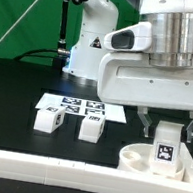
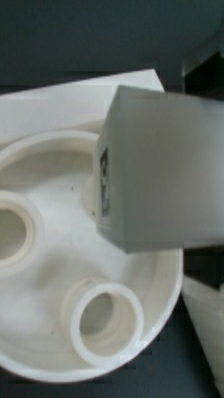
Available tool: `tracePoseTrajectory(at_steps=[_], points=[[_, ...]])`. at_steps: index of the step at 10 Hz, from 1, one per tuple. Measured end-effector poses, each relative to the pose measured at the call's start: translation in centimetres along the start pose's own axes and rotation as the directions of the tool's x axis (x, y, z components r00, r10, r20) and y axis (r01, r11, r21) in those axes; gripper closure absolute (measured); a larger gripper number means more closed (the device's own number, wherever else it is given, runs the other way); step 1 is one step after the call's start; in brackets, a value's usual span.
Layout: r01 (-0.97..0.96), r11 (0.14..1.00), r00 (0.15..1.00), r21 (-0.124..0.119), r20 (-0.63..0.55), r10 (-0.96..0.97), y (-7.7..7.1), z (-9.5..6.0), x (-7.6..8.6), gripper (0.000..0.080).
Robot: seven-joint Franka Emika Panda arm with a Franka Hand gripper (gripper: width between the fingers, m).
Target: Assemble stool
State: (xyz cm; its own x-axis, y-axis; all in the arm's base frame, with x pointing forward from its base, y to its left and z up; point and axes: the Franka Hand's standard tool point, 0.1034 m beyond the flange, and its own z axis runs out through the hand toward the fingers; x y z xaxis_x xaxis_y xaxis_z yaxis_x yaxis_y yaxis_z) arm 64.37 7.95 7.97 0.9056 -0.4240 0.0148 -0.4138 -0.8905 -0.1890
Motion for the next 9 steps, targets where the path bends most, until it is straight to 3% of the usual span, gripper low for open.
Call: tracePoseTrajectory(at_steps=[4,7,9], points=[[-0.403,0.915,0.915,0.018,0.029,0.403,0.10,-0.03,-0.16,0.0459],[-0.683,0.730,0.730,0.041,0.078,0.679,-0.01,0.15,-0.54,0.0459],[-0.790,0.613,0.612,0.029,0.097,0.785,-0.54,0.20,-0.91,0.0459]])
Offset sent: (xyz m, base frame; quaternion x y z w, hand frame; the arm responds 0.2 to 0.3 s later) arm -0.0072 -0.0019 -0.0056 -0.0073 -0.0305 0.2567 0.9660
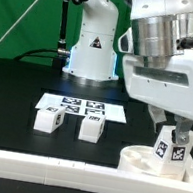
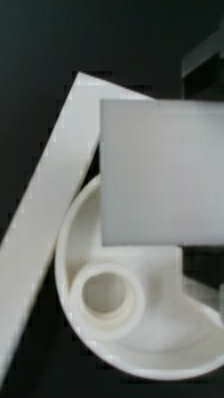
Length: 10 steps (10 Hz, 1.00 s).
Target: Assemble stool
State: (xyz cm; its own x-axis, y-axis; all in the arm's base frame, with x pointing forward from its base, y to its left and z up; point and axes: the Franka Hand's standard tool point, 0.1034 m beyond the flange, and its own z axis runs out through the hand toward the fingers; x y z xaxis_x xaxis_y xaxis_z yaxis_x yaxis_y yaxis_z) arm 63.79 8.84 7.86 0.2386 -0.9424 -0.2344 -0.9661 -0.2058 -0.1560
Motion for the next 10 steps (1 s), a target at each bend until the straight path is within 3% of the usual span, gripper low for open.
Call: tracePoseTrajectory(at_steps=[6,7,8,9,10], points=[[-0.116,0.993,0.993,0.001,0.018,0.116,-0.1,0.0,-0.4,0.0451],[-0.106,0.994,0.994,-0.001,0.016,0.106,-0.1,0.0,-0.5,0.0249],[-0.036,0.999,0.999,-0.019,0.009,0.036,-0.6,-0.3,-1.3,0.0181],[0.094,0.995,0.996,-0.026,0.005,-0.094,-1.4,-0.8,-2.3,0.0181],[0.159,0.987,0.987,-0.016,0.011,-0.159,-2.0,-1.3,-2.9,0.0154]])
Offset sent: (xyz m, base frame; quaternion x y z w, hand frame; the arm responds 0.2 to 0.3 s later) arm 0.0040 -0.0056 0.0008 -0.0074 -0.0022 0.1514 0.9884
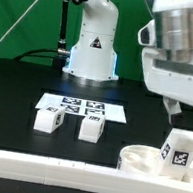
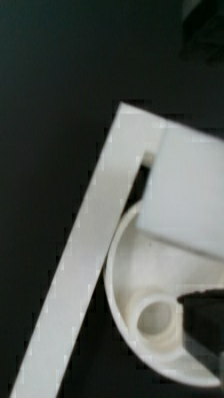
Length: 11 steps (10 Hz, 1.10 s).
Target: Assemble stool
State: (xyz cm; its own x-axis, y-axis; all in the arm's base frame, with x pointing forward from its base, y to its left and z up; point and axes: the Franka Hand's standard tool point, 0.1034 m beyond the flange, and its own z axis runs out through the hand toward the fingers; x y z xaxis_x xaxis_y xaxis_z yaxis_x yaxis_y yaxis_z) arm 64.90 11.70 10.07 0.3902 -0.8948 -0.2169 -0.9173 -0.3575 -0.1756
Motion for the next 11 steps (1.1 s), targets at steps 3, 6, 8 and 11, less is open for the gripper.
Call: tracePoseTrajectory(at_steps=[3,6,8,11], points=[[0.229,0.973,0.973,-0.002,0.001,-0.229,0.14,0.15,0.05,0.0150],[0.474,0.880,0.880,-0.009,-0.007,-0.474,0.19,0.28,-0.14,0.0150],[0.685,0.729,0.728,-0.017,-0.029,-0.685,0.21,0.21,-0.24,0.0150],[0.863,0.504,0.503,-0.031,-0.029,-0.864,0.22,0.14,0.03,0.0150]])
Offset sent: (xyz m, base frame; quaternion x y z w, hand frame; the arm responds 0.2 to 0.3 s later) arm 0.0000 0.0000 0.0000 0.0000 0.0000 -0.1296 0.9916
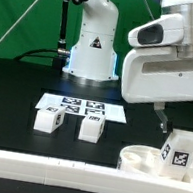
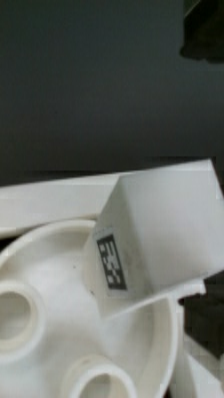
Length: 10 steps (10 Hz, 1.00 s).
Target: Assemble stool
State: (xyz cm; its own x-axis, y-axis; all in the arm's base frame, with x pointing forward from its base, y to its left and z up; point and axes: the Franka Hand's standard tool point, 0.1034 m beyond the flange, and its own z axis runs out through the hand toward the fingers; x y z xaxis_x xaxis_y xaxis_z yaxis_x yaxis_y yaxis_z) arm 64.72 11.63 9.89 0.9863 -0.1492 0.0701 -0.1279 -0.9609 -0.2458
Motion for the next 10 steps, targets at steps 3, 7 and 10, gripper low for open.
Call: tracePoseTrajectory(at_steps=[3,7,10], points=[[0.193,0.981,0.981,-0.004,0.002,-0.193,0.24,0.10,-0.01,0.0150],[0.569,0.821,0.822,-0.034,0.017,-0.569,0.29,0.12,0.03,0.0150],[0.783,0.621,0.622,-0.037,0.043,-0.782,0.66,0.41,-0.09,0.0150]])
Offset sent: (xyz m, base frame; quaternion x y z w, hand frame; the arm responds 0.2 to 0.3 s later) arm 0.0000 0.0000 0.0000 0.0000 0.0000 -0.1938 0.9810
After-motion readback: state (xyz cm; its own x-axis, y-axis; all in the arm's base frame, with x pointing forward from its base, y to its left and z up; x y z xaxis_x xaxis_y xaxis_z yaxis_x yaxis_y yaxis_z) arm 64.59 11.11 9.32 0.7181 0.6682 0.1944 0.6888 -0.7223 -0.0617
